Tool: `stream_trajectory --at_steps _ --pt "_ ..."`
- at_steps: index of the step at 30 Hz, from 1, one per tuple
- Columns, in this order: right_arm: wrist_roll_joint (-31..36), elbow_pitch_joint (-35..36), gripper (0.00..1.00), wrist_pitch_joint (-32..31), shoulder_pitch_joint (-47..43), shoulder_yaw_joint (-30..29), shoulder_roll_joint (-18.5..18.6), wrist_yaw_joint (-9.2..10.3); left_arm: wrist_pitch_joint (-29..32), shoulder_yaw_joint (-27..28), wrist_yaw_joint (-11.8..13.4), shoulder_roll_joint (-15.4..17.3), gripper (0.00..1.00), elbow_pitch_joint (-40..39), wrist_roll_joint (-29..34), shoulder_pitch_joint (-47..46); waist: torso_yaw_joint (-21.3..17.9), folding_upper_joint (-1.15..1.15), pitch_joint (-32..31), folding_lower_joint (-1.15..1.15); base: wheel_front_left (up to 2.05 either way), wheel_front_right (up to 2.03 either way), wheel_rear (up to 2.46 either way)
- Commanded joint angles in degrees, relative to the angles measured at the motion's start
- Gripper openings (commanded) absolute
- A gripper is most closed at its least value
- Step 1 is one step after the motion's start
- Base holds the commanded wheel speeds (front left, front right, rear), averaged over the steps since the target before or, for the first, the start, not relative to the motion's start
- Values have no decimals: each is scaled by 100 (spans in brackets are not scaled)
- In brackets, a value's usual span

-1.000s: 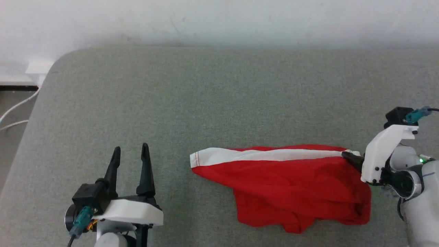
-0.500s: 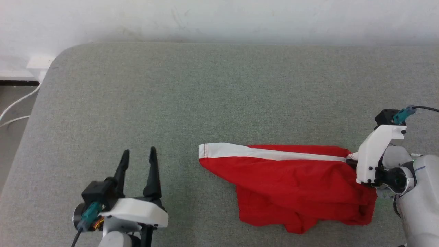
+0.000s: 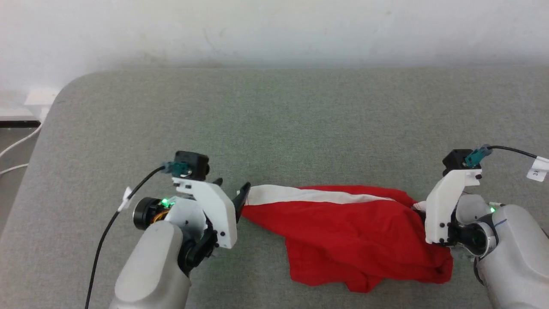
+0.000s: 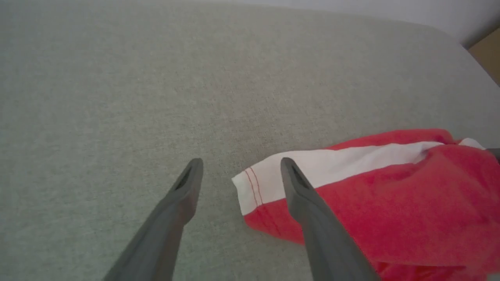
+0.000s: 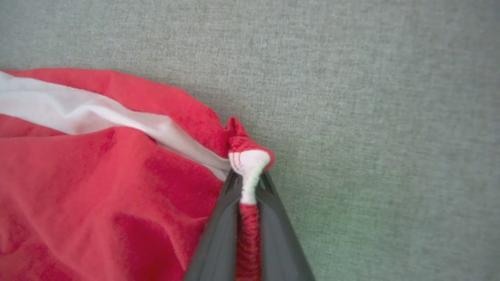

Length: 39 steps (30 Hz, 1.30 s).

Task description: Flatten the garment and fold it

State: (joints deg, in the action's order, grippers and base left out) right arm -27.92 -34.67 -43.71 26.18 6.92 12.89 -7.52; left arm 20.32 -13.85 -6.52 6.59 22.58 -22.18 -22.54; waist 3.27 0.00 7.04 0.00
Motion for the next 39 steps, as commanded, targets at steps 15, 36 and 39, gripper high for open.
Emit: stream_trajectory --at_steps 15,36,39 --pt "-422 -110 0 299 67 577 36 3 1799 -1437 -95 87 0 1853 -757 -772 -402 0 141 0 0 0 0" --pt "-376 584 0 2565 2280 1034 486 3 -1222 -768 209 743 0 2158 -659 -3339 -383 0 203 0 0 0 0" --pt "-250 460 0 2802 3135 1034 468 3 -1619 -599 285 825 0 2413 -612 -4121 -460 0 649 0 0 0 0"
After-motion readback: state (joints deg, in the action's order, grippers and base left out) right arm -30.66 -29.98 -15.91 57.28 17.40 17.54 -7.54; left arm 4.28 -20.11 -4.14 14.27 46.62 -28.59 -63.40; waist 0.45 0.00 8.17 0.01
